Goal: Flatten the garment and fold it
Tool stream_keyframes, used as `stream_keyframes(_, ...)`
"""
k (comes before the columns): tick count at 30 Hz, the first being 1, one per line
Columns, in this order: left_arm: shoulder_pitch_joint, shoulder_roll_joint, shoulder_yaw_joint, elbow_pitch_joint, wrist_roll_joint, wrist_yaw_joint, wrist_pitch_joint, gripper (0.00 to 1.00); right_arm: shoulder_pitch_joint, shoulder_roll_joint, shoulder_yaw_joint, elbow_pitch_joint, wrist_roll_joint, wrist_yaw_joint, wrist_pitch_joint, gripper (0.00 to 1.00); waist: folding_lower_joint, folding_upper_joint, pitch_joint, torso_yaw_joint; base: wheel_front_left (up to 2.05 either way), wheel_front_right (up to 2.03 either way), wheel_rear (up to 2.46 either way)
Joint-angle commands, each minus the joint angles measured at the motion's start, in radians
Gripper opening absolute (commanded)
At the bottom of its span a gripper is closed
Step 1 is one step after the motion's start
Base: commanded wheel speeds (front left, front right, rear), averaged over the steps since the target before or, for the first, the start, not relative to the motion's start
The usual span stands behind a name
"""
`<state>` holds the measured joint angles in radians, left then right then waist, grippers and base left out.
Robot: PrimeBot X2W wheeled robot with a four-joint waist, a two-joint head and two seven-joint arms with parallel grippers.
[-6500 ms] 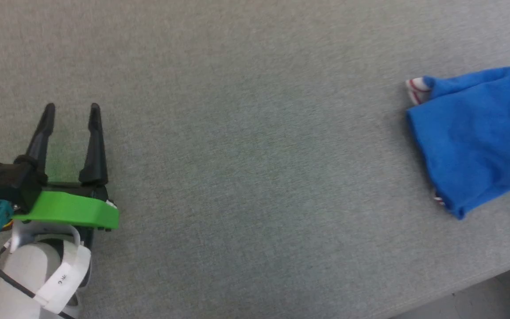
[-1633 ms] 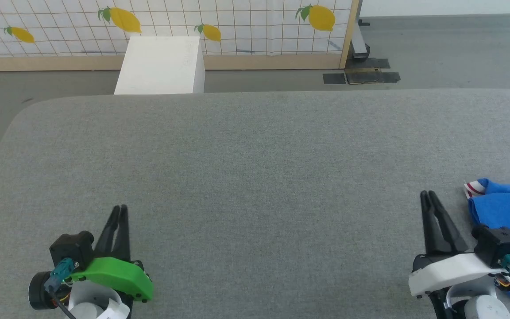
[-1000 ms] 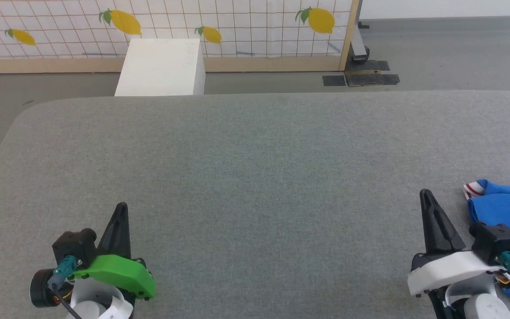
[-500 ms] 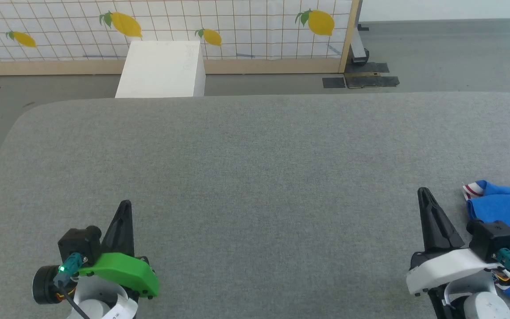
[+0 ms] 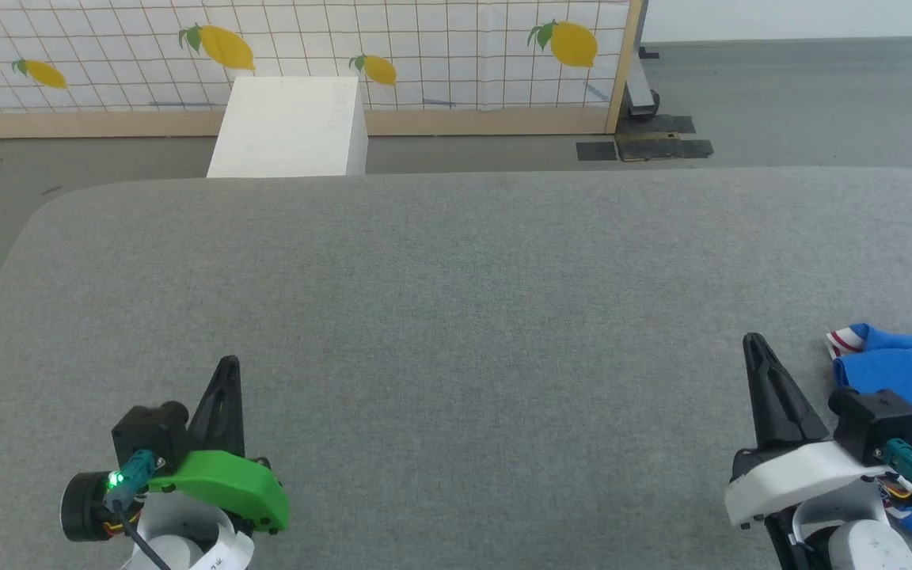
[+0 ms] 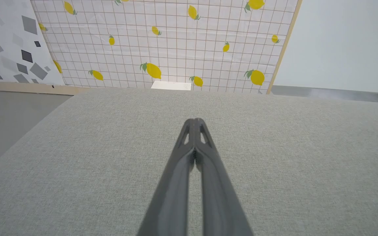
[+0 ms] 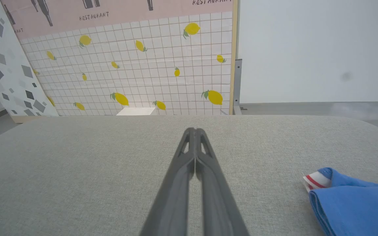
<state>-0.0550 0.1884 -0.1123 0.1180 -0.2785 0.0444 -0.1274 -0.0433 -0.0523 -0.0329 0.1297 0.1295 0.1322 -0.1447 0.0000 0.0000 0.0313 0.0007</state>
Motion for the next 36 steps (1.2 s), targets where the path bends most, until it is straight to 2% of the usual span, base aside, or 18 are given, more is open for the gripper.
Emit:
stream_keyframes(1, 0.016, -0.008, 0.006, -0.007, 0.016, -0.006, 0.005, 0.0, 0.015, 0.001, 0.003, -0.01, -0.009, -0.001, 0.006, 0.0, 0.0, 0.0, -0.001, 0.0, 0.0, 0.0, 0.0)
stream_keyframes(36, 0.033, -0.066, 0.054, -0.057, 0.133, -0.023, 0.06, 0.0, 0.028, 0.001, 0.017, -0.063, -0.063, -0.001, 0.068, 0.0, 0.0, 0.0, -0.014, 0.0, 0.0, 0.0, 0.0)
